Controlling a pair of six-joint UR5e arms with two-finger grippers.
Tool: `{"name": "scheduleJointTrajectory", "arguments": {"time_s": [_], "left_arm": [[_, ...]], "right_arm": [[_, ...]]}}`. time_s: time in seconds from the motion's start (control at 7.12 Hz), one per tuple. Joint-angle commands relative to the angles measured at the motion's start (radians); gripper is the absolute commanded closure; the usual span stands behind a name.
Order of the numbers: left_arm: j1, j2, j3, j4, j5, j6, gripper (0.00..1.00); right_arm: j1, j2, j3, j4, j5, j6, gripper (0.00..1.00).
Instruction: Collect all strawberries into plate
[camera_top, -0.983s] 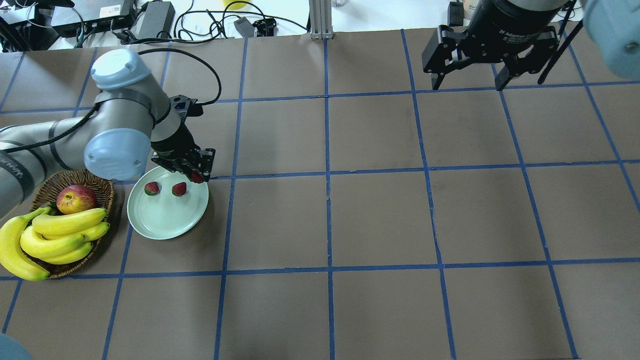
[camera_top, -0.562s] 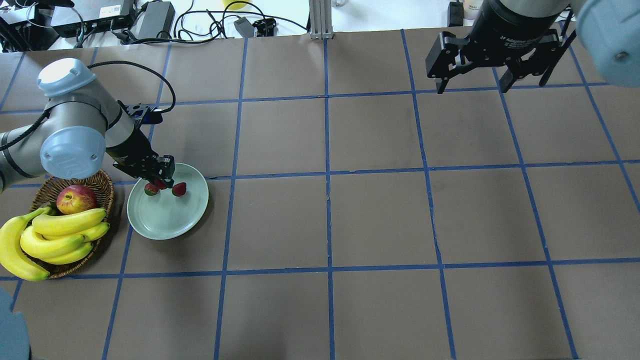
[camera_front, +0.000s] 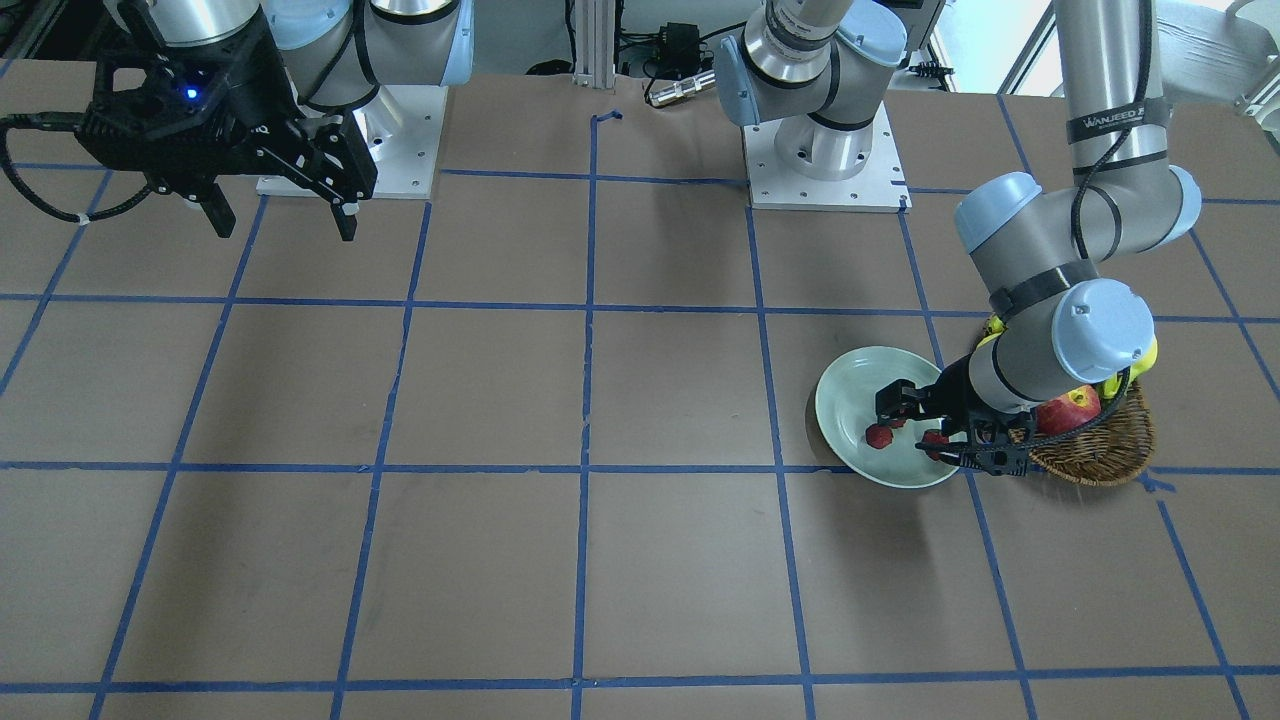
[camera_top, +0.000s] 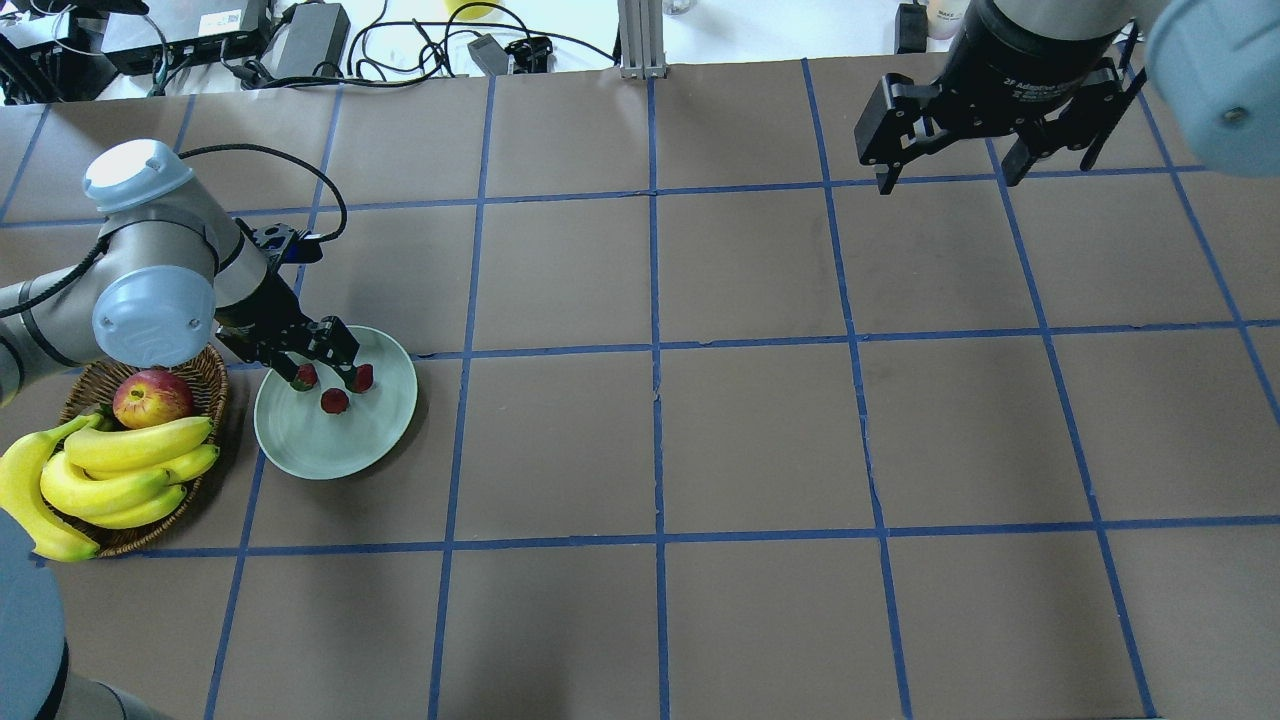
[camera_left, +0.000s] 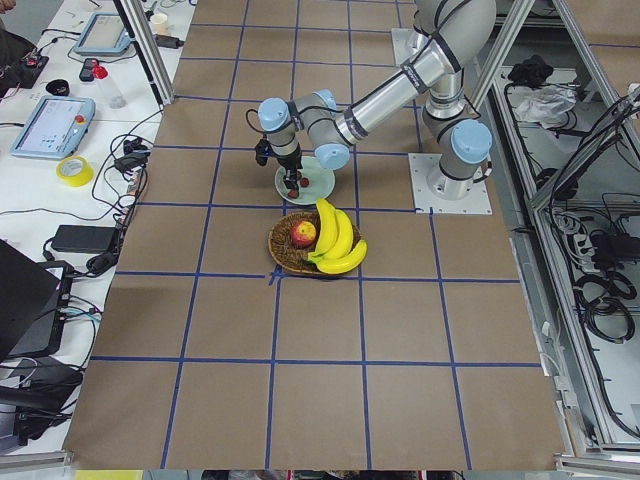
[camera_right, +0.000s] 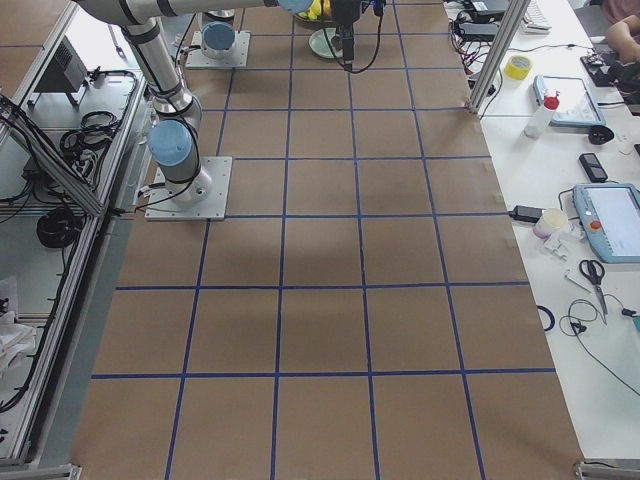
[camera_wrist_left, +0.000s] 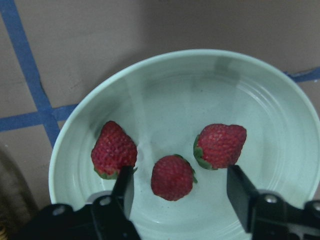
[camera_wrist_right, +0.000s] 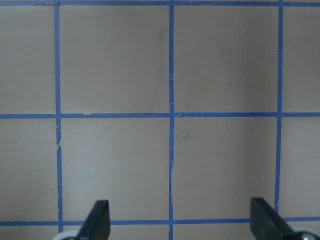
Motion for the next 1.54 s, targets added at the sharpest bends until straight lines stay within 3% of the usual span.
{"name": "scheduleJointTrajectory", "arguments": {"time_s": [0.0, 0.42, 0.7, 0.98, 1.4], "left_arm": [[-0.032, 0.078, 0.052, -0.12, -0.003, -0.074, 0.0], [-0.135, 0.235, 0.182, -0.214, 0.009, -0.11, 0.0], [-0.185, 0.353, 0.239, -0.379, 0.005, -0.249, 0.0], [-0.306, 0.346, 0.25, -0.334, 0.005, -0.409, 0.0], [-0.339, 0.37, 0.253, -0.32, 0.002, -0.49, 0.0]], "right_arm": [[0.0, 0.0, 0.0, 0.0, 0.0, 0.002, 0.0], [0.0, -0.001, 0.0, 0.0, -0.001, 0.0, 0.0], [0.0, -0.001, 0.0, 0.002, -0.001, 0.002, 0.0], [0.0, -0.001, 0.0, 0.002, -0.001, 0.002, 0.0], [0.0, -0.001, -0.001, 0.002, -0.001, 0.002, 0.0]]}}
